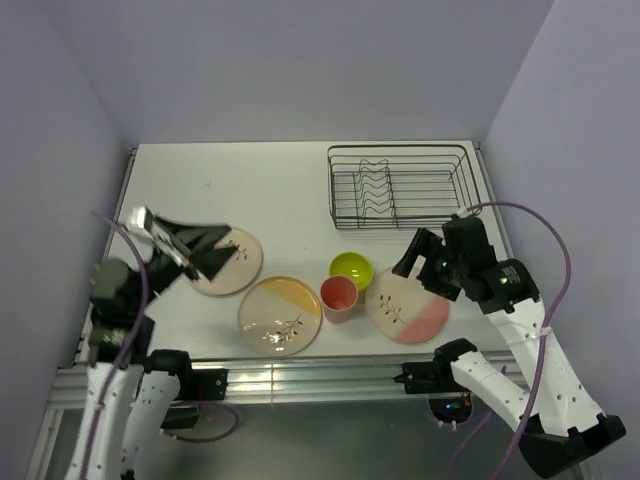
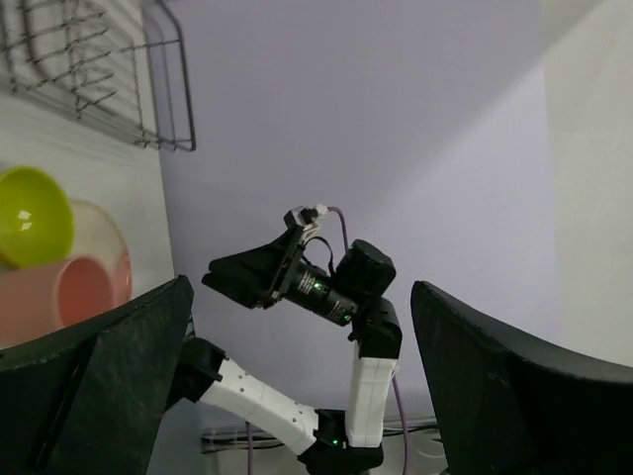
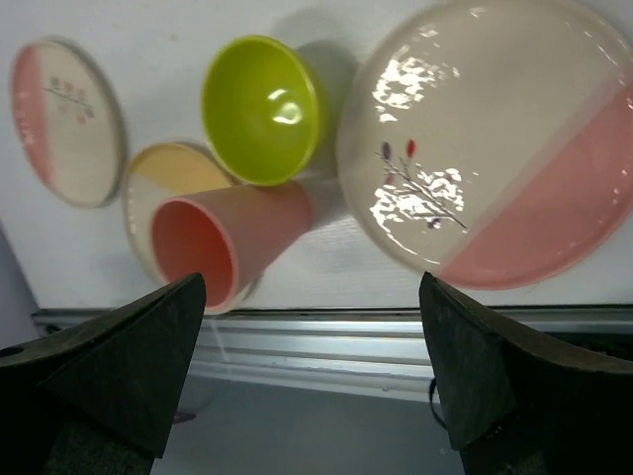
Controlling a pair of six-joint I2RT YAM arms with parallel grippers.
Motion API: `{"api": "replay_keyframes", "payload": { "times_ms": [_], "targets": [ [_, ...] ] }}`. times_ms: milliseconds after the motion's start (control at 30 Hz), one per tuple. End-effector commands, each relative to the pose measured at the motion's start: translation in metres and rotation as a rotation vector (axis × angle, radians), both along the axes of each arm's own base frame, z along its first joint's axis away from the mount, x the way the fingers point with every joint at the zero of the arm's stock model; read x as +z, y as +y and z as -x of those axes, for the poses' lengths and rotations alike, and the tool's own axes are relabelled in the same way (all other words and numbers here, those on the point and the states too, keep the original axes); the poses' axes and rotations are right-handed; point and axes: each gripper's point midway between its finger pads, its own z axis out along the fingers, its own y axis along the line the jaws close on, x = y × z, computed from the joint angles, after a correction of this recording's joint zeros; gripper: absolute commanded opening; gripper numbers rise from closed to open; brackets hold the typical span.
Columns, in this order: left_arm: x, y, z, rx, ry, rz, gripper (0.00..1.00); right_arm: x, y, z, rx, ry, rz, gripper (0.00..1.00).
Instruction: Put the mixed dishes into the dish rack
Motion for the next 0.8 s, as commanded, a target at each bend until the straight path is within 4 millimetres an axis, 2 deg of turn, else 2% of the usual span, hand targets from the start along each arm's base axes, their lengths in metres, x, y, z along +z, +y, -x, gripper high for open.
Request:
{"api": "replay_keyframes", "payload": {
  "times_ms": [0, 33, 67, 133, 167, 200, 267, 300, 333, 400, 433, 500, 533, 700, 767],
  "targets": [
    [0.07, -0.006, -0.007, -0.047, -0.143, -0.253, 0.99, 0.034, 0.008, 0.002, 0.021, -0.032, -0.054, 0.96],
    [0.072, -0.005, -0.014, -0.058, -0.115, -0.317, 0.99, 0.035, 0.024, 0.001, 0.08, -0.012, -0.117, 0.96],
    [0.077, -0.004, -0.025, -0.076, -0.016, -0.382, 0.99, 0.032, 0.032, 0.001, 0.115, 0.007, -0.147, 0.96],
    [0.07, 0.0, -0.037, -0.102, -0.027, -0.529, 0.99, 0.02, 0.046, -0.006, 0.162, 0.044, -0.187, 0.94],
    [0.063, 0.002, -0.048, -0.117, 0.045, -0.565, 0.99, 0.017, 0.05, -0.008, 0.174, 0.05, -0.198, 0.93],
    [0.058, 0.002, -0.052, -0.134, 0.032, -0.599, 0.99, 0.01, 0.052, -0.012, 0.181, 0.05, -0.199, 0.93],
    [0.042, -0.001, -0.058, -0.148, 0.073, -0.604, 0.99, 0.005, 0.051, -0.03, 0.164, 0.018, -0.171, 0.93],
    [0.044, -0.003, -0.063, -0.134, 0.051, -0.59, 0.99, 0.007, 0.049, -0.036, 0.169, 0.007, -0.147, 0.93],
    [0.04, -0.011, -0.061, -0.145, 0.043, -0.586, 0.99, 0.001, 0.049, -0.04, 0.173, 0.044, -0.12, 0.93],
    [0.021, -0.014, -0.062, -0.114, 0.088, -0.602, 0.99, 0.008, 0.049, -0.048, 0.198, 0.034, -0.092, 0.92],
    [0.01, -0.023, -0.055, -0.149, 0.109, -0.615, 0.98, 0.006, 0.05, -0.05, 0.211, 0.042, -0.088, 0.92],
    [-0.004, -0.025, -0.053, -0.131, 0.149, -0.66, 0.92, 0.011, 0.054, -0.05, 0.239, 0.045, -0.09, 0.89],
    [-0.013, -0.034, -0.044, -0.167, 0.169, -0.686, 0.9, 0.011, 0.055, -0.049, 0.245, 0.051, -0.084, 0.88],
    [-0.026, -0.045, -0.035, -0.169, 0.201, -0.801, 0.87, 0.016, 0.069, -0.041, 0.308, 0.043, -0.066, 0.86],
    [-0.028, -0.056, -0.031, -0.19, 0.205, -0.857, 0.86, 0.017, 0.076, -0.038, 0.337, 0.05, -0.068, 0.86]
  ]
}}
